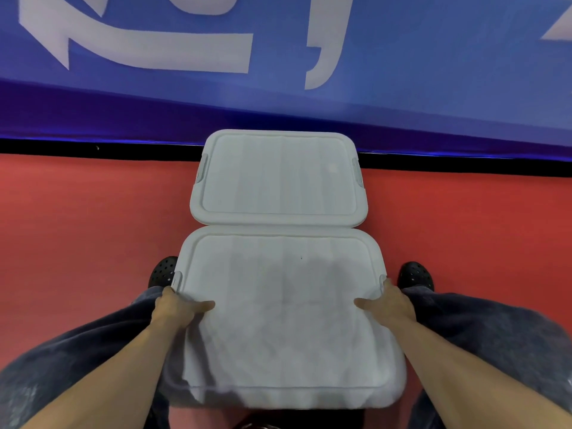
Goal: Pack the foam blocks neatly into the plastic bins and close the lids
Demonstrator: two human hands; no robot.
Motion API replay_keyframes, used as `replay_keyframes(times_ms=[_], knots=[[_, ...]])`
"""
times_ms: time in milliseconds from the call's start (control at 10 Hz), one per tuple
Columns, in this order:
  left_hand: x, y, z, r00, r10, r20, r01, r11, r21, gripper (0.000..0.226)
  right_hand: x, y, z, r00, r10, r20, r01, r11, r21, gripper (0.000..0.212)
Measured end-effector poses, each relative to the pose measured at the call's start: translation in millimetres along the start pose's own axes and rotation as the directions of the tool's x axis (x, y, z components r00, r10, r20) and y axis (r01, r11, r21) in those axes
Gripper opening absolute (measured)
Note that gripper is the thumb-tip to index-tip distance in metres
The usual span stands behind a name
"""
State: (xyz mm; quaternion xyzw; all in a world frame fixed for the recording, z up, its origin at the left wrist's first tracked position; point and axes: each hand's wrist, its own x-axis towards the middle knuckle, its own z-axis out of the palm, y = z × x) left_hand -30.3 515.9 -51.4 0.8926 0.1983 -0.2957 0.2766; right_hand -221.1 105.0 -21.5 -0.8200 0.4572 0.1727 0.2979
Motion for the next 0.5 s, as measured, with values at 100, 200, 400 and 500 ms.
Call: replay_keyframes(times_ms=[100,200,400,500], knots=[[3,-2,0,1.0,0.003,-0.013,-0.003,1.0,-0.024,0.129,1,0,0,1.0,0.004,-0.007,-0.003,1.0,0.003,0.108],[0,1,-4,1.0,-0.002,-0.021,0.001,0.998,-0.065,0.12,1,-3,1,1.0,-0.008,-0.011,0.008,1.0,0.009,0.108],[4,8,-19,1.0,0.002,0.024,-0.001,0.999,-0.053,0.127,6,-12,-1,0.999,-0.019,0.044,0.012,0.988,0.155,0.103],[-11,23,-18,0.996,0.088,-0.008,-0.088,0.995,0.047,0.125,1,-26,-5,0.998,-0.05,-0.028,0.054,0.984,0.171,0.077]])
